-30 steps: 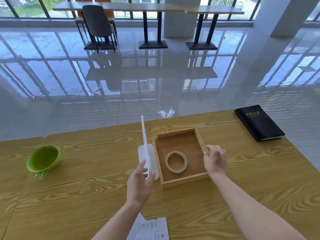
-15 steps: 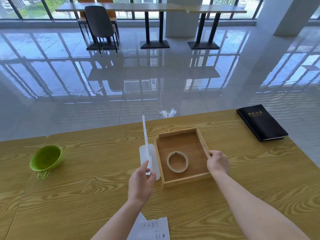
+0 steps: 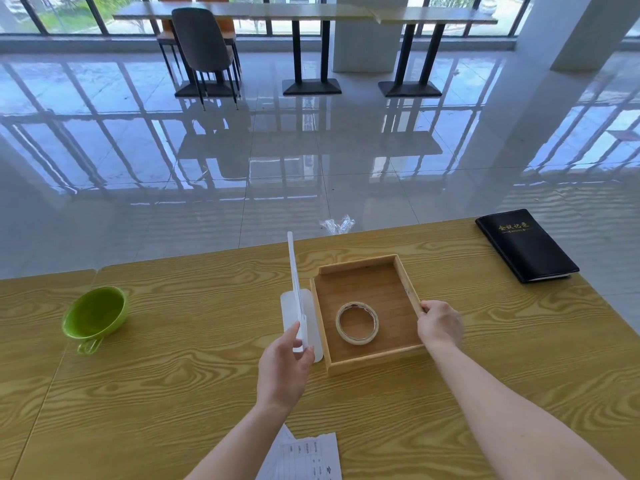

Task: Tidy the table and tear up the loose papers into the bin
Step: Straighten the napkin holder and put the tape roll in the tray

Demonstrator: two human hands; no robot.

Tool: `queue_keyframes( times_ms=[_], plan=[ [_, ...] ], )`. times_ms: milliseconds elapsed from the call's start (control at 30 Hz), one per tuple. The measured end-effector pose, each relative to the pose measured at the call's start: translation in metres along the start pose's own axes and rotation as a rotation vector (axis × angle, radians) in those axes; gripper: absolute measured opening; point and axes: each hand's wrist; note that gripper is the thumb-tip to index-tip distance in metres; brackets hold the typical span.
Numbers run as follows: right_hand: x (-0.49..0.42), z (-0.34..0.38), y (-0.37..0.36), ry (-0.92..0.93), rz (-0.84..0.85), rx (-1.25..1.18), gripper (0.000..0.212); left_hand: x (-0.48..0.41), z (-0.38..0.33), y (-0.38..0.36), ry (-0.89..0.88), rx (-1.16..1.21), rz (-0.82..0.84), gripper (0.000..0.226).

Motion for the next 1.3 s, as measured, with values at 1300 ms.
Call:
queue_keyframes(
  times_ms=[1300],
  plan=[
    [0.000,-0.001,0.004,0.053,0.080,0.034,0.026,0.028,0.013,-0.005,-0.066,-0.020,0.010,0.043]
  ],
)
Point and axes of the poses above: each hand's wrist, its own x-axis away from the middle knuckle, its own y-axis out of the back of the hand, z = x × y, and after that the axes turned 6 degrees about y, right-handed
